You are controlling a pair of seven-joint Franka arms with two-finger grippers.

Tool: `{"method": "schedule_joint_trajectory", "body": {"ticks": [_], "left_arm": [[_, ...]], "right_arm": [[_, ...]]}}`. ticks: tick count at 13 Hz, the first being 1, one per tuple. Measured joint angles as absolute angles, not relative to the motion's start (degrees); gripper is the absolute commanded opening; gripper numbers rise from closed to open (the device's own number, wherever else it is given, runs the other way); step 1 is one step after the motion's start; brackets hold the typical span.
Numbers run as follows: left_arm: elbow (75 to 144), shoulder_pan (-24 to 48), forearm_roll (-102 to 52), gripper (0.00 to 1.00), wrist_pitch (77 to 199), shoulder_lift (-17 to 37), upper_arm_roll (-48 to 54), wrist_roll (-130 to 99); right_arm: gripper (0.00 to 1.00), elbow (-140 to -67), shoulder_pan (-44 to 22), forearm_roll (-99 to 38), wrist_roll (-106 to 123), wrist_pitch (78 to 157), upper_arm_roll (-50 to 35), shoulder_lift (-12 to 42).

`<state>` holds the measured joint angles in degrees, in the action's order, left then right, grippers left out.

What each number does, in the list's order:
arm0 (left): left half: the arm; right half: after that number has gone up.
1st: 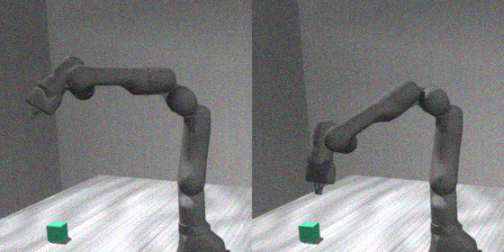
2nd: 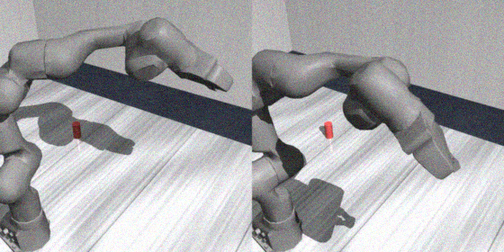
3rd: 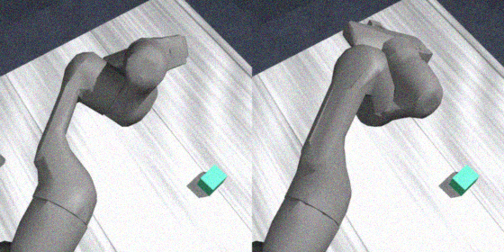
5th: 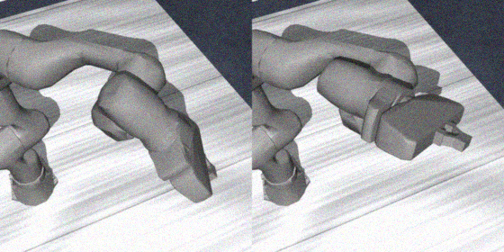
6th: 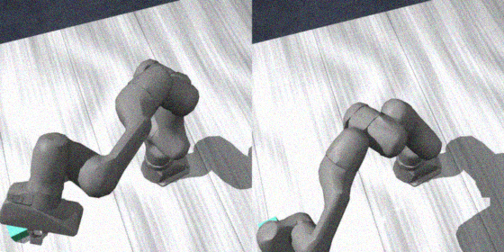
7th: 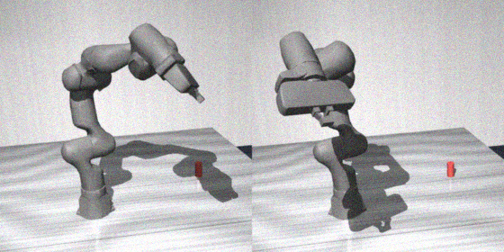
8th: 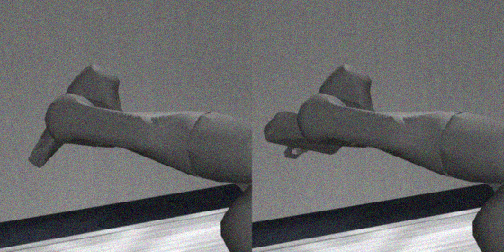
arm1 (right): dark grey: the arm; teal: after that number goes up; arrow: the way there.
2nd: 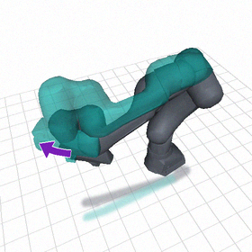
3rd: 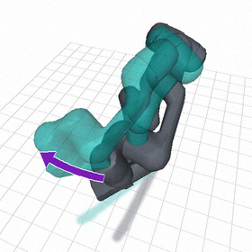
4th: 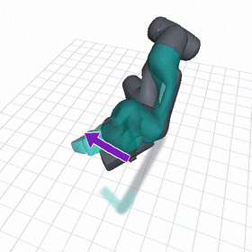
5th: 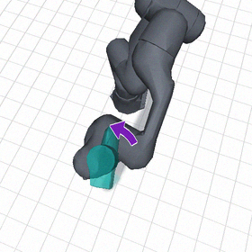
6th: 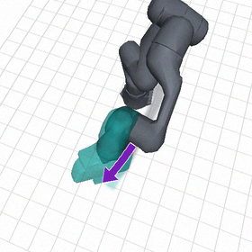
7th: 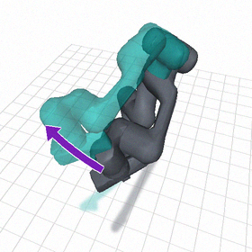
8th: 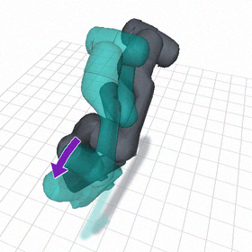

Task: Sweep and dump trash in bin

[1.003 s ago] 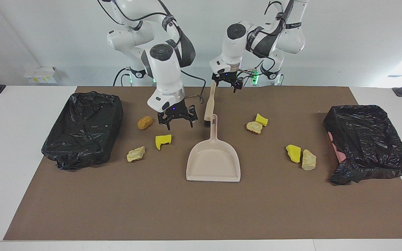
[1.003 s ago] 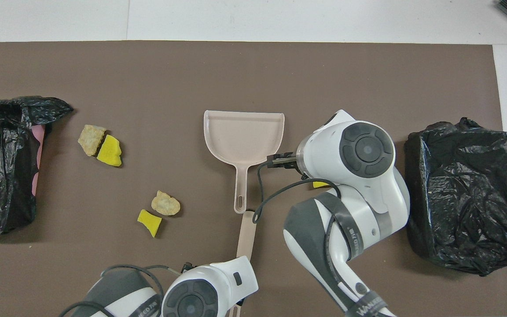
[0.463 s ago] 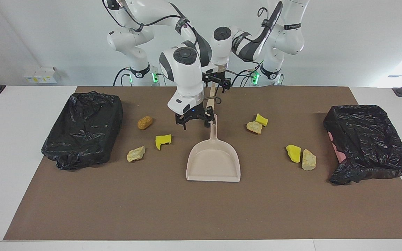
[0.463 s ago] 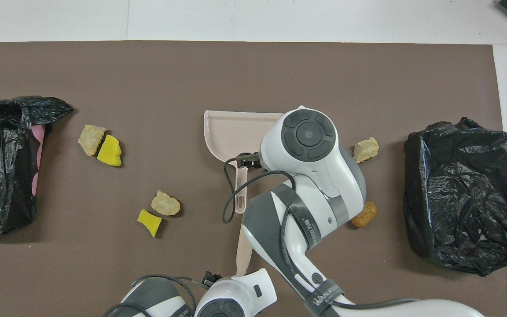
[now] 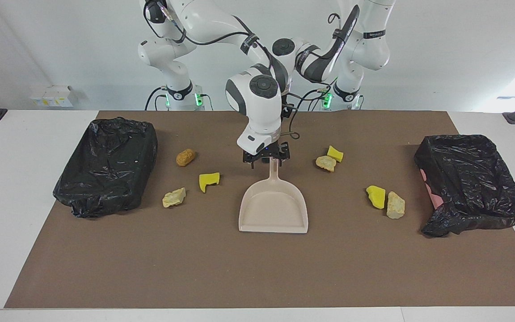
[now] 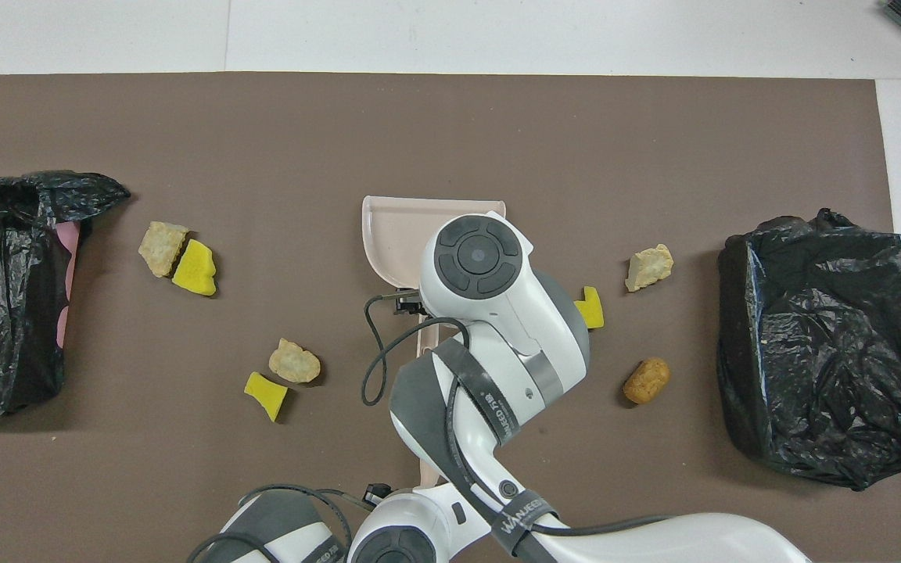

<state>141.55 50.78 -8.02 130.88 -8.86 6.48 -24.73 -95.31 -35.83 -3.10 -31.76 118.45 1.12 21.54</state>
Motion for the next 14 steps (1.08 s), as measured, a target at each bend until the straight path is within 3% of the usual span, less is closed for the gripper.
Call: {"method": "schedule_joint_trajectory", "body": {"ticks": [1,4,9,14], "left_arm": [[141.59,50.78,-8.03,0.47,130.88,-8.85,6.48,-24.72],[141.76,50.78,-8.03,0.00,130.88,-8.39,6.46,-24.72],[141.79,50.78,-8.03,0.00,130.75,-8.11,6.06,-24.80],[141.43,48.64,-8.03,0.00,123.82,-10.15,4.79,-25.14]], "right_arm": [[0.98,-95.35,-35.98,-3.12,-31.96,118.68,1.10,21.69],[0.93,-97.05,-37.29,-3.16,-32.50,122.53,1.02,22.44],[0.82,-98.35,-37.88,-3.16,-32.50,123.84,0.73,22.71],[0.78,-99.52,-37.89,-3.16,-32.50,123.84,0.55,22.70]]}}
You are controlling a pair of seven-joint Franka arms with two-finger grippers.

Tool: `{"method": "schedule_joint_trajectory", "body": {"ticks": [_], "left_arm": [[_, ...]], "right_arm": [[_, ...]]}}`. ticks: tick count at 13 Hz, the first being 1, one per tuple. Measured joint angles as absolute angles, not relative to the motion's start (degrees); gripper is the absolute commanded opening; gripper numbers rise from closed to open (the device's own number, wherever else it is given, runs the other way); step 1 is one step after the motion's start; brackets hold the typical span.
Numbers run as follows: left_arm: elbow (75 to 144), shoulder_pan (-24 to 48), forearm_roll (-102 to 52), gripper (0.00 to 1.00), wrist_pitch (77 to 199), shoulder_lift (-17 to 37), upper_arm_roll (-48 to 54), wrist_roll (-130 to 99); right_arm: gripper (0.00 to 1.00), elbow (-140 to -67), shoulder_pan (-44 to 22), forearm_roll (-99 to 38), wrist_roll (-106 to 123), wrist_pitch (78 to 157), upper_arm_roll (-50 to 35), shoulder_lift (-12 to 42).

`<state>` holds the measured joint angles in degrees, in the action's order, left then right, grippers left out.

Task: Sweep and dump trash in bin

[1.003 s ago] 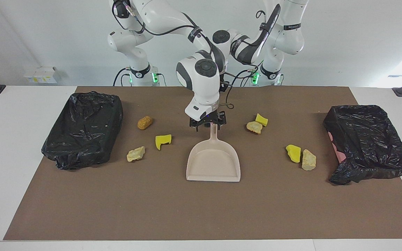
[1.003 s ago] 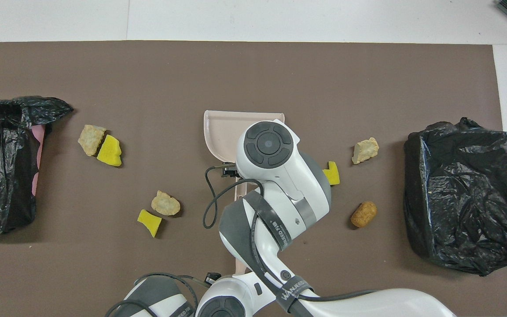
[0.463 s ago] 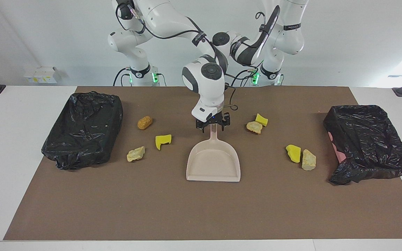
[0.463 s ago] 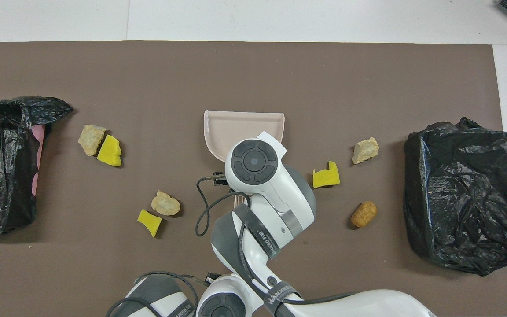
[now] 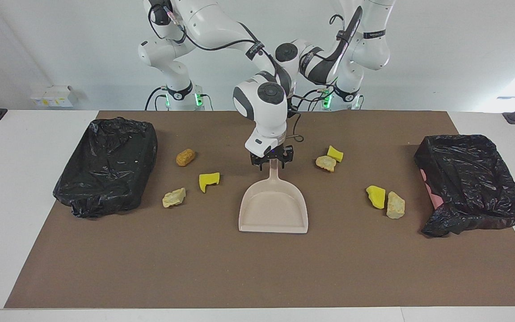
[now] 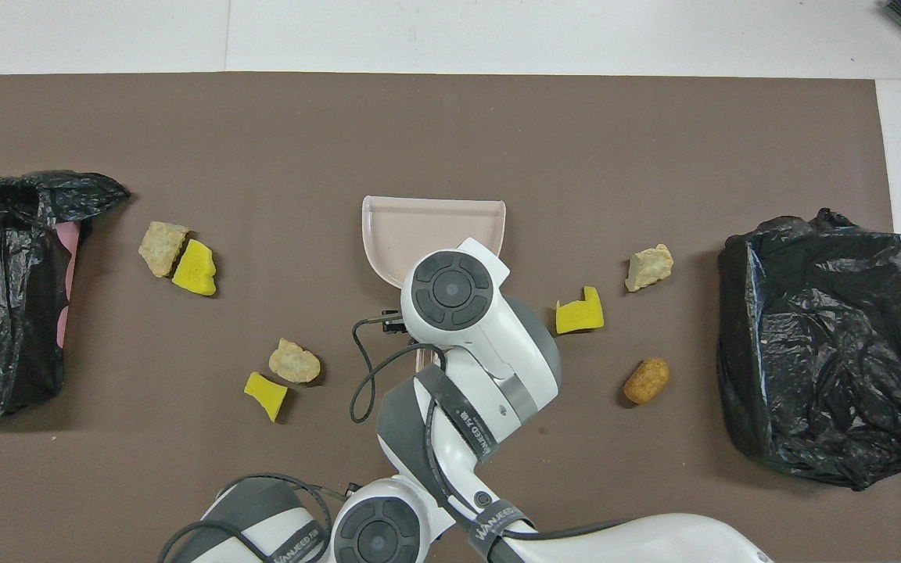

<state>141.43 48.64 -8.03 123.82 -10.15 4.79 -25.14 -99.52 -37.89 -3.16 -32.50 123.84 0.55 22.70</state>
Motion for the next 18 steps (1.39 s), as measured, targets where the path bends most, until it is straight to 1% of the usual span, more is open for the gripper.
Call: {"method": "schedule_joint_trajectory", "body": {"ticks": [1,2,3,4,6,7,8,11,13,15,18], "left_arm": [[141.40,47.44,-8.03,0.00,122.00,-10.98,4.74,-25.17],[141.40,45.88,-8.03,0.00,119.86,-12.01,4.68,-25.35],[141.39,43.73,-8.03,0.00,117.81,-13.06,4.62,-25.47],[141.39,41.24,-8.03,0.00,116.03,-14.05,4.53,-25.47],[141.38,36.76,-8.03,0.00,113.24,-15.77,4.41,-25.45],[141.38,34.91,-8.02,0.00,112.10,-16.50,4.40,-25.45],[141.38,33.01,-7.99,0.00,111.14,-17.20,4.41,-25.41],[141.25,27.99,-6.98,0.00,109.94,-18.78,4.41,-23.99],[139.99,24.05,-5.31,0.00,109.88,-18.93,4.40,-20.81],[137.91,18.36,-4.36,0.00,109.73,-18.85,4.40,-15.30],[134.73,8.32,-1.59,0.00,109.70,-16.92,4.28,-2.98]], "right_arm": [[0.77,-99.90,-37.90,-3.16,-32.50,123.84,0.44,22.69],[0.68,-100.30,-37.90,-3.16,-32.50,123.86,0.34,22.67],[0.64,-100.59,-37.90,-3.26,-32.50,123.88,0.29,22.65],[0.62,-100.69,-37.90,-4.23,-32.50,123.89,0.26,22.64],[0.34,-100.72,-37.92,-6.51,-32.14,123.90,0.16,22.60],[0.15,-100.72,-37.92,-6.62,-31.82,123.90,0.09,22.56],[0.01,-100.72,-37.92,-6.62,-30.86,123.90,0.04,22.50],[0.00,-100.70,-37.75,-6.58,-26.59,123.51,0.19,22.02],[0.00,-100.72,-37.45,-6.56,-23.91,122.75,0.68,21.40],[0.00,-100.67,-35.75,-6.52,-17.99,121.65,0.82,19.97],[0.00,-100.62,-32.07,-6.50,-1.87,116.44,0.96,17.10]]}}
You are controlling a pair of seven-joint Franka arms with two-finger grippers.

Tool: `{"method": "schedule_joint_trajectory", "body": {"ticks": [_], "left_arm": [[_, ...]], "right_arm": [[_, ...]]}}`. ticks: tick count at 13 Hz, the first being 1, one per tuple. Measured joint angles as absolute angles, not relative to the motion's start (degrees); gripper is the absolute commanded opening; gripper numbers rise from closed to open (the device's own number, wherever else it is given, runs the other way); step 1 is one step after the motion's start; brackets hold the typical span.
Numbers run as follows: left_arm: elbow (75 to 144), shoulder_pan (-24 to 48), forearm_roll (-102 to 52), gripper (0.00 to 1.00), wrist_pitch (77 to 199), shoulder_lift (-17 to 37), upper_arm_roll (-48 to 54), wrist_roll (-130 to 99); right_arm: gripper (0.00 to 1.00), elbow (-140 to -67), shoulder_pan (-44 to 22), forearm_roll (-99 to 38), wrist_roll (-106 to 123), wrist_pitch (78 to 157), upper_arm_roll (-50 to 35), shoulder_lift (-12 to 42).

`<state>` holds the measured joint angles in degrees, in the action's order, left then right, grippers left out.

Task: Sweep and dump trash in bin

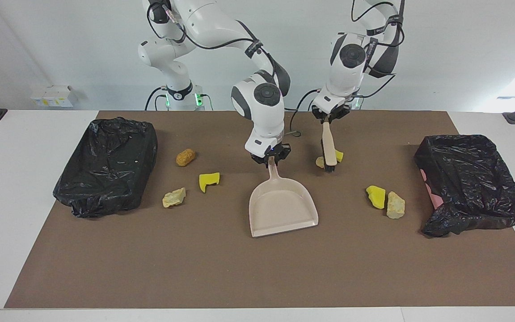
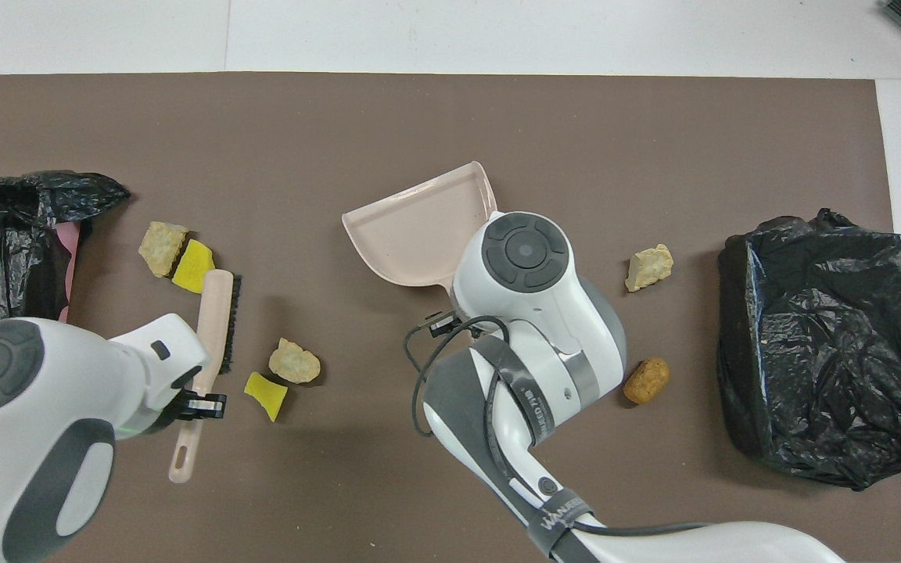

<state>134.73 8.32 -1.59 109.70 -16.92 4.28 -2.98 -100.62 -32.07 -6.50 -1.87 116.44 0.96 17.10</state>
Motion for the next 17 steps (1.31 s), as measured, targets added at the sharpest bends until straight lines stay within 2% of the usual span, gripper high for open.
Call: {"method": "schedule_joint_trajectory", "body": {"ticks": [2,6,11,14,17], "left_arm": [[130.18,2.99,1.23,0.00,109.71,-13.29,4.17,2.96],[121.80,-1.97,4.81,0.00,111.66,-5.27,4.17,10.28],[112.91,-8.27,6.53,0.00,117.17,8.28,4.10,18.10],[113.06,-7.83,6.68,0.00,110.77,9.04,5.04,18.08],[118.83,-7.01,6.55,0.00,108.10,5.41,5.73,16.10]], "right_arm": [[0.00,-100.67,-29.84,-6.41,10.49,114.87,1.06,16.55],[0.00,-101.45,-27.89,-3.72,38.13,113.43,1.16,16.58],[0.00,-102.75,-27.02,4.15,57.21,112.51,1.16,16.35],[0.00,-106.17,-27.48,6.33,57.81,112.86,0.92,14.63],[0.00,-108.34,-27.48,6.89,59.11,114.15,0.80,13.37]]}}
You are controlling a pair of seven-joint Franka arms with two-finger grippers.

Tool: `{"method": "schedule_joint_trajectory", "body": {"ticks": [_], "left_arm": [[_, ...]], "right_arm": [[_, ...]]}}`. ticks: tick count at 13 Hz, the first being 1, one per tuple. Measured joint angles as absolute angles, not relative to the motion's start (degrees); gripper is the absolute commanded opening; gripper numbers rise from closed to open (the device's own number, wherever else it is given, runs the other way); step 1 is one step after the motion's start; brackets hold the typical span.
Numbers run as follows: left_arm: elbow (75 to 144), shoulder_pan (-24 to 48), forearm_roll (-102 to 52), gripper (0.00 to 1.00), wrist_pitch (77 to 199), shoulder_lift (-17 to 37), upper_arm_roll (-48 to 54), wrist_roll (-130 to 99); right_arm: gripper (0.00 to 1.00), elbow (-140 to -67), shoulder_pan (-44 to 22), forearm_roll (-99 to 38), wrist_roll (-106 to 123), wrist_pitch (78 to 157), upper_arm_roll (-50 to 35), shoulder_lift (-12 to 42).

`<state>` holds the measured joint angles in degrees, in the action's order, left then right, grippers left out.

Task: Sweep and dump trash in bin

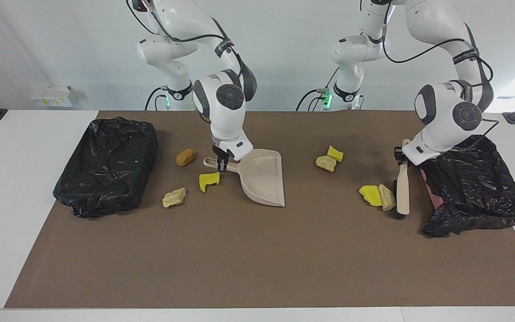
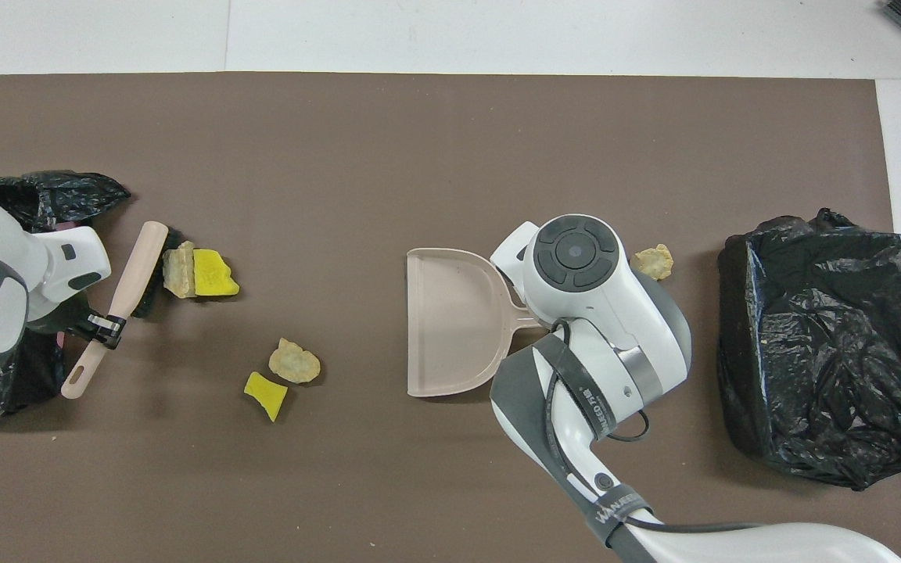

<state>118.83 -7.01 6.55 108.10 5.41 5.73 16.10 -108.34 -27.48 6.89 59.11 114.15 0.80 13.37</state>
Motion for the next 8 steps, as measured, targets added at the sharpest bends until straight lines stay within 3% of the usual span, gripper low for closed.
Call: {"method": "schedule_joint_trajectory", "body": {"ticks": [8], "left_arm": [[128.49,5.06,-0.68,0.00,104.84,-2.17,6.07,-0.79]], "right_arm": [[0.00,-109.91,-27.11,6.93,59.59,117.07,0.84,13.43]]}}
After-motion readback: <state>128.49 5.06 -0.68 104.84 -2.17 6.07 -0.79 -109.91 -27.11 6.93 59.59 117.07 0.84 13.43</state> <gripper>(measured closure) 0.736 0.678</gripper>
